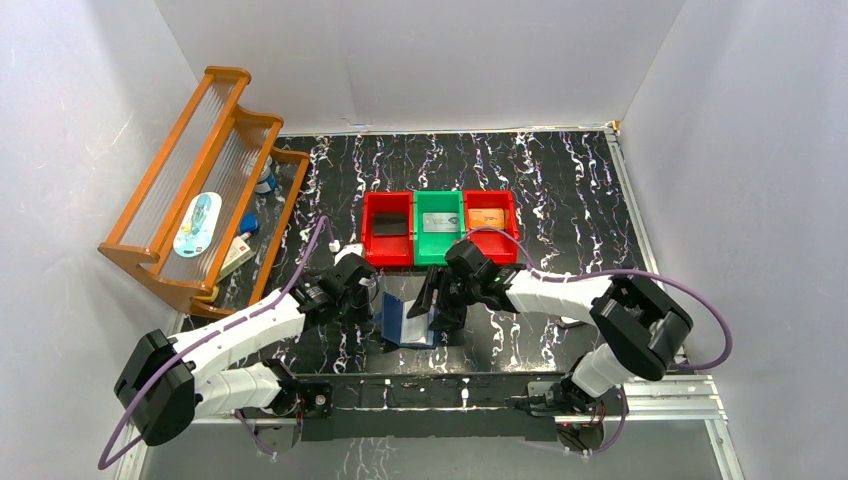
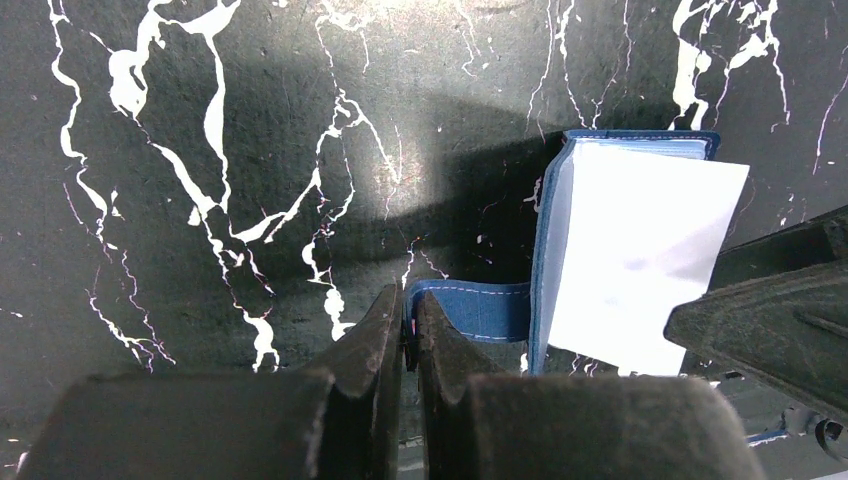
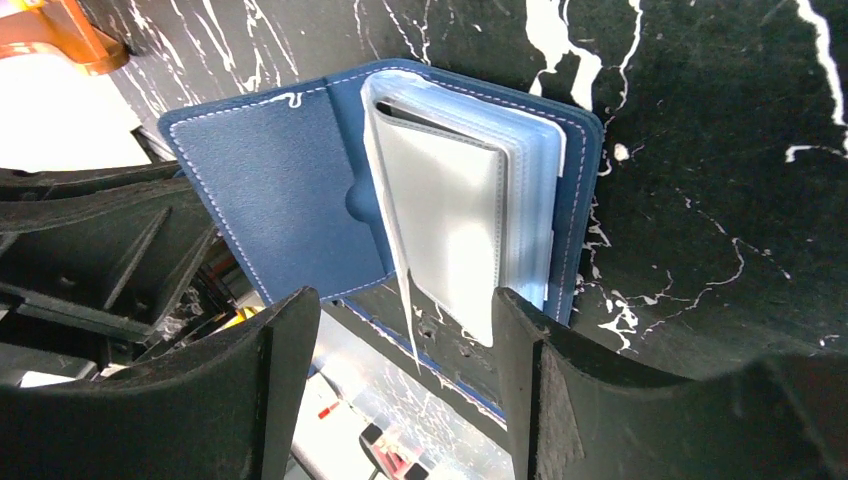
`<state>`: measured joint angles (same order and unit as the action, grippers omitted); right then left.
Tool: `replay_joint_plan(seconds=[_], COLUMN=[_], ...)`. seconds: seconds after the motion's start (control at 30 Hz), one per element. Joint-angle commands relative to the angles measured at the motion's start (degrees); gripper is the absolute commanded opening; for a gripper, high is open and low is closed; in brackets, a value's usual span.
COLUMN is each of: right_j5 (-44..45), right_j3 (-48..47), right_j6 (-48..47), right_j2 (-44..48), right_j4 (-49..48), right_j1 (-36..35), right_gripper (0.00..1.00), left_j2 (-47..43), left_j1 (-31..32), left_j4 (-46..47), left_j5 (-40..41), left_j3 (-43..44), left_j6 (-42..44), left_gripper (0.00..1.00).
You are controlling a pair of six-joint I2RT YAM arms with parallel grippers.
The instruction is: Take the credit cards out of the card holder
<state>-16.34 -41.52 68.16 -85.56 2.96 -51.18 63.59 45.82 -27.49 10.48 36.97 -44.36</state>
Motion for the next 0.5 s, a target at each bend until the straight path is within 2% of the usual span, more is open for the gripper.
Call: replay_joint_plan(seconds=[0.0, 0.47], right_j5=[-1.85, -4.12], right_j3=[-1.61, -1.73], right_j6=[-0.18, 0.53], right_j2=[-1.44, -2.88], right_j4=[-2.17, -6.34], right_j1=[-0.5, -0.59], right_gripper=[0.72, 0.7], left_j2=[-0.66, 0.35], left_j1=[-0.21, -0.24], left_j4=[-1.01, -1.08], left_j5=[-0.69, -1.12], left_j3=[-0.52, -0.36], left_j6=[0.31, 0.96], left_gripper=[0.0, 0.0])
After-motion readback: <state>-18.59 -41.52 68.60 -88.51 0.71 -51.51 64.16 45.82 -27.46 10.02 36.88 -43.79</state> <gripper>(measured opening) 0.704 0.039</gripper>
